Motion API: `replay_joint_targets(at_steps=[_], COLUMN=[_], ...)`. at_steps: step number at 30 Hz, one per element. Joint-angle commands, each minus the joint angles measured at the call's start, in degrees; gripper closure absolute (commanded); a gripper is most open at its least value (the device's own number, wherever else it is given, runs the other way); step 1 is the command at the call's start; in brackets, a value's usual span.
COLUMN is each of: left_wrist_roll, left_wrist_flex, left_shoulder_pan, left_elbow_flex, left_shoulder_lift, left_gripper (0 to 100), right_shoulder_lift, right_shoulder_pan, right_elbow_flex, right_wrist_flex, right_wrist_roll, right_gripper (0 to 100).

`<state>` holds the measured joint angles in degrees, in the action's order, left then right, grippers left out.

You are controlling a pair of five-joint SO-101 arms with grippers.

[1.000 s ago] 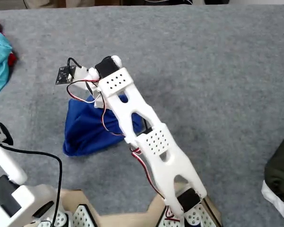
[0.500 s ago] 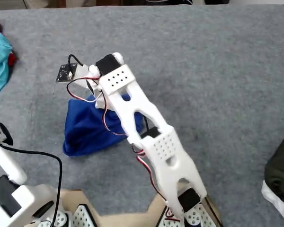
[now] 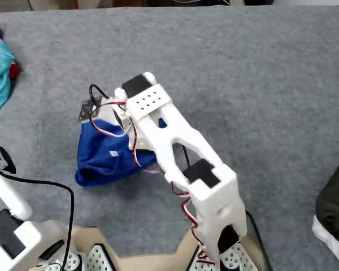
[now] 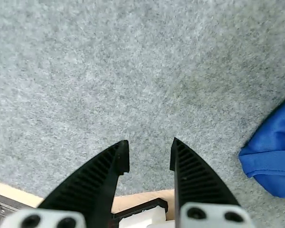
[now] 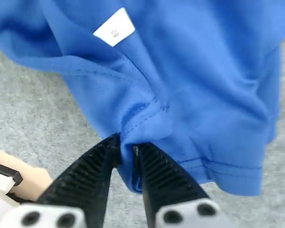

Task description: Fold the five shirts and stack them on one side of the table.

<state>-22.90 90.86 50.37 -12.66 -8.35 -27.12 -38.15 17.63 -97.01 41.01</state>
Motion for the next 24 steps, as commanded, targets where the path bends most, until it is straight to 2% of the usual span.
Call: replay_joint_targets(at_steps=[1, 12, 14, 19, 24], left_wrist_roll=[-1.3, -1.3, -1.3, -1.3, -1.3], left_wrist_flex=[-0.5, -0.6, -0.5, -0.4, -0.4], left_shoulder_pan=[0.5, 0.1, 0.1, 0.2, -0.1], left_elbow_flex=[0.4, 0.5, 0.5, 0.5, 0.5], left_shoulder_lift=[-2.8, -2.7, -2.8, -2.8, -2.8], left_gripper=[85, 85, 85, 85, 85], right_shoulder_lift=[8.1, 21.8, 22.9, 25.3, 28.9], right_shoulder_pan=[-0.1, 0.0, 1.0, 7.4, 10.5], right_elbow_flex=[-8.2, -33.3, -35.6, -35.7, -27.9], right_wrist_flex=[3.8, 15.4, 16.9, 17.5, 13.5], right_wrist_roll=[1.7, 1.9, 1.9, 4.1, 5.2], right_gripper=[99.4, 99.1, 95.6, 80.3, 78.5])
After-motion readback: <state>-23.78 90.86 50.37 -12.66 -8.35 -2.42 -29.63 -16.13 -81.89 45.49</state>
